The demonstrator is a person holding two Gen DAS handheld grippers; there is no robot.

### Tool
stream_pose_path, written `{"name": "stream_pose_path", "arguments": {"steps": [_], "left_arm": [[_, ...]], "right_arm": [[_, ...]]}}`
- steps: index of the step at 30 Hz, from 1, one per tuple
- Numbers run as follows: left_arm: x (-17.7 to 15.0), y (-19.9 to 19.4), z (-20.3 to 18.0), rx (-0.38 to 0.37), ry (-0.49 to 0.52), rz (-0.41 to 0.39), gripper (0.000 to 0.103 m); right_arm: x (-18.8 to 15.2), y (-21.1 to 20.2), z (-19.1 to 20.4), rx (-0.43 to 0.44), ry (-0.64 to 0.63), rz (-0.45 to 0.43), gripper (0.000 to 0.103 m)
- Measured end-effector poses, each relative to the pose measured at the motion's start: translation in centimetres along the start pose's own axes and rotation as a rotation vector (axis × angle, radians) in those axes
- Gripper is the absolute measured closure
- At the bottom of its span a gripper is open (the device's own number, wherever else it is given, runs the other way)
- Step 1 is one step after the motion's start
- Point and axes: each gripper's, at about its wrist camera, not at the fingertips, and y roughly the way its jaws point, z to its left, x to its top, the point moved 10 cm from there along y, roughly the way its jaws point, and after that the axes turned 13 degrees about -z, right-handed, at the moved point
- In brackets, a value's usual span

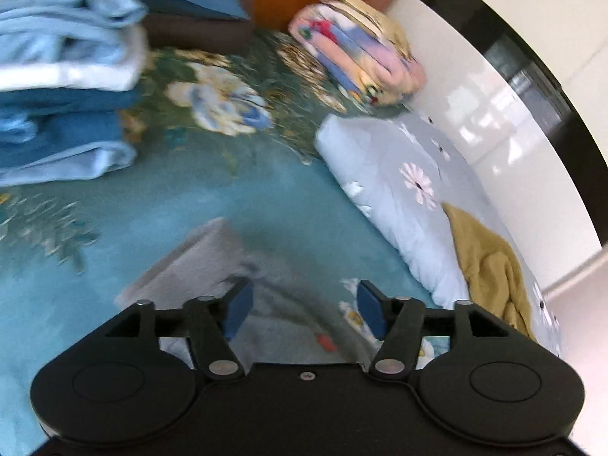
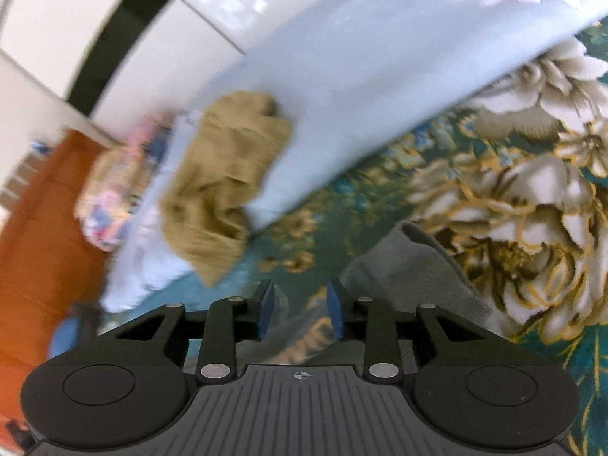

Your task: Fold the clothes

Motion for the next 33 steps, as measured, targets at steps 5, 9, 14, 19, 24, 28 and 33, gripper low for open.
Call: {"name": "stream_pose_path", "arguments": {"steps": [5,9,14,19,24,28,33], "left_arm": [[-2.5,-2.6,4.2,0.07,-0.073,-0.036,0.041],[-4.6,-2.7,6.4,0.07,-0.138,-0.033,0.041],[-6.2,-1.9,7.5,0.043,-0.186,-0.024,0.041],[-6.4,-0.7,7.4,-0.005,-0.229,-0.05,0.039],[-5.9,0.4,7.4,-0.064,-0.269,-0.079,0.038],[-5.6,1.0,7.3,-0.095,-0.273,-0.105,0.038],[-5.3,1.6,7.1,-0.138,-0.299,-0.133,0.04]], "right_arm": [[-2.4,-4.3,-3.7,-0.016,0.055,-0.007,0.074],[-5.0,-6.4,-7.5,-0.045,0.159,0.006,0.073],[-7.2,-6.0,-9.5,-0.037,0.283,0.005,0.056],[-7.4,-3.6,-8.7,-0.001,0.319,-0.017,0.049],[-7.7,-0.7,-7.7,0.031,0.346,-0.016,0.043],[-8.2,1.2,-7.4,0.017,0.341,-0.025,0.043],[-8.1,2.3,-6.9,0.009,0.329,-0.055,0.055]]}}
